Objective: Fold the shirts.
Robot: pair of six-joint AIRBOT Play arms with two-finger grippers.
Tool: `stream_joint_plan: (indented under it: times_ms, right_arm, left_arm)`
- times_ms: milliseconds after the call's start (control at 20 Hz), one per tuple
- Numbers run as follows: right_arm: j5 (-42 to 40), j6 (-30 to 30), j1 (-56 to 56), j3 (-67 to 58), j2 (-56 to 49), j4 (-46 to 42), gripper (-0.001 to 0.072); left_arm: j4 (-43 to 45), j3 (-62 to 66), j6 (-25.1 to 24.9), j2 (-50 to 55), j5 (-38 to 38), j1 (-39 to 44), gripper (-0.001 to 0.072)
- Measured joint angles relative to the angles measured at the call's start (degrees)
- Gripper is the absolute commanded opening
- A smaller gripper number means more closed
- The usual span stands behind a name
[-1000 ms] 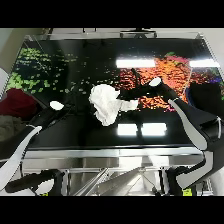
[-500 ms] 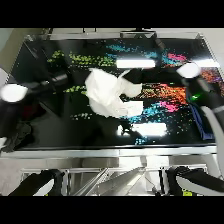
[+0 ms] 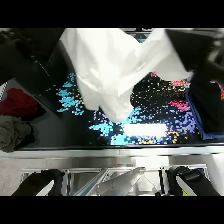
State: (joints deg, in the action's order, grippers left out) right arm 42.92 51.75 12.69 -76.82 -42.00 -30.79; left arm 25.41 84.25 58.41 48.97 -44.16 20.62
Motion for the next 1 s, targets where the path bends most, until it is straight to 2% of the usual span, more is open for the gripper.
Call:
stream_joint_plan:
  times_ms: [500, 1000]
  right_arm:
    - [4.8, -0.4, 0.0, 0.1, -3.0, -1.3, 0.0024]
    - [8.0, 5.2, 0.0, 0.1, -11.0, -10.5, 0.0023]
  left_arm:
    - [0.5, 1.2, 0.5, 4.2, -0.2, 4.2, 0.0019]
    - [0.4, 1.2, 2.0, 13.3, -6.6, -2.9, 0.0018]
